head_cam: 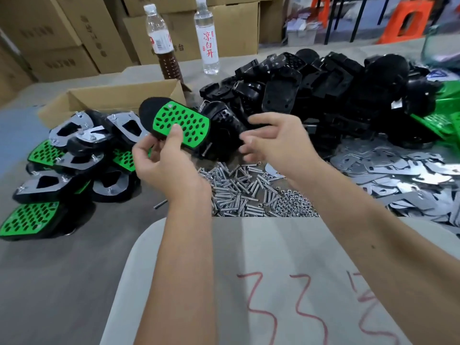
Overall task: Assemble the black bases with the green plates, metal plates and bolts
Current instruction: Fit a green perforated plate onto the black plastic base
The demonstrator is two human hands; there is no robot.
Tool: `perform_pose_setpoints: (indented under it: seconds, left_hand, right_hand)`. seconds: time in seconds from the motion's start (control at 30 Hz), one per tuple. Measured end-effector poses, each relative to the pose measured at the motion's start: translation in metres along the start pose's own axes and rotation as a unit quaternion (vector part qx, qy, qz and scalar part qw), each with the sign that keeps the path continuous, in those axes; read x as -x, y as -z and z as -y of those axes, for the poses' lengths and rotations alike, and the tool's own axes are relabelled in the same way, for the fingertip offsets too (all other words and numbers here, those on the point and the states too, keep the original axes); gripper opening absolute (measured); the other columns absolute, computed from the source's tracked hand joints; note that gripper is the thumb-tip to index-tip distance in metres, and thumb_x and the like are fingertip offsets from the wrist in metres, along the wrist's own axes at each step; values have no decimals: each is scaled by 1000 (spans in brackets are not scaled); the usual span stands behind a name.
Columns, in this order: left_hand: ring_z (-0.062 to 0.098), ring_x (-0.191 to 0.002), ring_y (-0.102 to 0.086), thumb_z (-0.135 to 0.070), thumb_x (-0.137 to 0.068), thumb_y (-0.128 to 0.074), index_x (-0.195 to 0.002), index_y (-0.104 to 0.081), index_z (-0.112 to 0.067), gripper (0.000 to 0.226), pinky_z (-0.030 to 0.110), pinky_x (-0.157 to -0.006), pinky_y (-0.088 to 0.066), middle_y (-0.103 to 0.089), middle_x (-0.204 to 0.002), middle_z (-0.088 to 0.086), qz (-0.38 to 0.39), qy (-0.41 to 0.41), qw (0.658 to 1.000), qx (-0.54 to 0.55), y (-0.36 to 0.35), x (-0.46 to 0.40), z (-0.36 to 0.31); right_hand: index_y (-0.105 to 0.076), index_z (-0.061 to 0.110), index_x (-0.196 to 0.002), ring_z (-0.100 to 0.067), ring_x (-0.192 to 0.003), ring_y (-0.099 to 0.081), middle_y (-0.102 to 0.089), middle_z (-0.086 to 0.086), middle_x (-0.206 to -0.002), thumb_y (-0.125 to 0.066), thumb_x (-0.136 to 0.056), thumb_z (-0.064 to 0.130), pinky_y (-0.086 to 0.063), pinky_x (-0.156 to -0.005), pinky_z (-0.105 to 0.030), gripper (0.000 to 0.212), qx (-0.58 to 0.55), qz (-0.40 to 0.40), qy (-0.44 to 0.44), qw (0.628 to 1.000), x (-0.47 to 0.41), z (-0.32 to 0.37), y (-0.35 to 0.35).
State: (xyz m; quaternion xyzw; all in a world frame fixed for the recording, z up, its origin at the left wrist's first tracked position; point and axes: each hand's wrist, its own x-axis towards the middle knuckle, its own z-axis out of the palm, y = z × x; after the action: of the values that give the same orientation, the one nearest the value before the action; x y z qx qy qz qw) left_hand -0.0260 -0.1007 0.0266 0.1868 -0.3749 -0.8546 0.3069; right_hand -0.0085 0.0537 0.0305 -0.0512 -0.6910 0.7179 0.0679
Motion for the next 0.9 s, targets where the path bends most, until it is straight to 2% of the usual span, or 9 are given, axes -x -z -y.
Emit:
perform_pose_setpoints:
  seconds: [0.1, 0.2, 0.27, 0.47, 0.57, 0.63, 0.73, 0.83, 0.9]
  left_hand:
    - [30, -89, -68, 12, -82, -76, -88, -57, -11, 30, 53, -88, -62, -66, -96, 16, 15, 18, 1000, -5, -1, 2, 2]
    - [29, -91, -67, 12, -84, -75, -89, -57, -10, 29, 44, -78, -63, -65, -98, 18, 55, 42, 998, -10, -4, 11, 9]
    - [29, -94, -66, 13, -84, -75, -90, -58, -9, 28, 44, -79, -63, -65, -98, 18, 81, 48, 995, -18, -6, 18, 13]
    - [30, -94, -67, 13, -84, -74, -91, -58, -8, 27, 41, -73, -64, -66, -96, 16, 91, 49, 995, -13, -6, 22, 16]
    - [29, -92, -67, 12, -85, -73, -91, -57, -10, 28, 46, -80, -63, -66, -95, 17, 108, 58, 992, -15, -8, 24, 17]
    - [27, -87, -66, 12, -85, -73, -94, -58, -10, 28, 47, -81, -60, -65, -90, 14, 136, 76, 987, -43, -12, 34, 23]
    - [23, -81, -67, 10, -84, -77, -102, -62, -7, 29, 38, -77, -61, -67, -89, 10, 187, 133, 965, -124, -16, 63, 40]
    - [37, -102, -74, 8, -83, -78, -107, -63, -6, 32, 51, -89, -60, -74, -109, 18, 225, 215, 936, -161, -16, 93, 52]
    - [39, -108, -73, 4, -84, -78, -108, -63, -12, 33, 49, -86, -57, -74, -116, 16, 255, 245, 917, -184, -14, 102, 55]
  right_hand:
    - [-77, 17, -101, -11, -68, -70, -76, 4, -81, -75, -92, 9, -59, -71, -28, 13, 318, -63, 78, 943, 0, -14, 20]
    - [-75, 26, -106, -23, -98, -64, -65, 2, -98, -73, -95, 28, -55, -89, -37, 11, 547, 31, 112, 829, 4, -19, 17]
    - [-71, 23, -111, -31, -111, -58, -56, -2, -104, -70, -97, 35, -53, -91, -42, 18, 595, 70, 112, 792, 3, -17, 10]
    - [-72, 12, -101, -33, -108, -60, -67, -10, -107, -66, -101, 31, -53, -90, -42, 20, 597, 78, 102, 792, 7, -12, 11]
    - [-67, 15, -91, -18, -74, -62, -68, -3, -82, -67, -101, 23, -49, -68, -32, 13, 480, -8, 113, 870, 14, -12, 28]
    - [-66, 18, -86, -1, -61, -59, -64, 7, -72, -72, -96, 17, -49, -63, -21, 12, 393, -89, 142, 904, 20, -11, 43]
    - [-69, 28, -83, 1, -63, -59, -67, 13, -73, -74, -94, 17, -52, -67, -21, 17, 263, -177, 195, 928, 35, -10, 62]
    - [-70, 30, -85, -5, -66, -62, -68, 11, -74, -70, -98, 23, -52, -65, -30, 14, 152, -231, 228, 934, 49, -14, 73]
    - [-72, 27, -87, -6, -66, -62, -68, 10, -74, -71, -98, 26, -52, -65, -31, 11, 131, -249, 237, 930, 54, -18, 78]
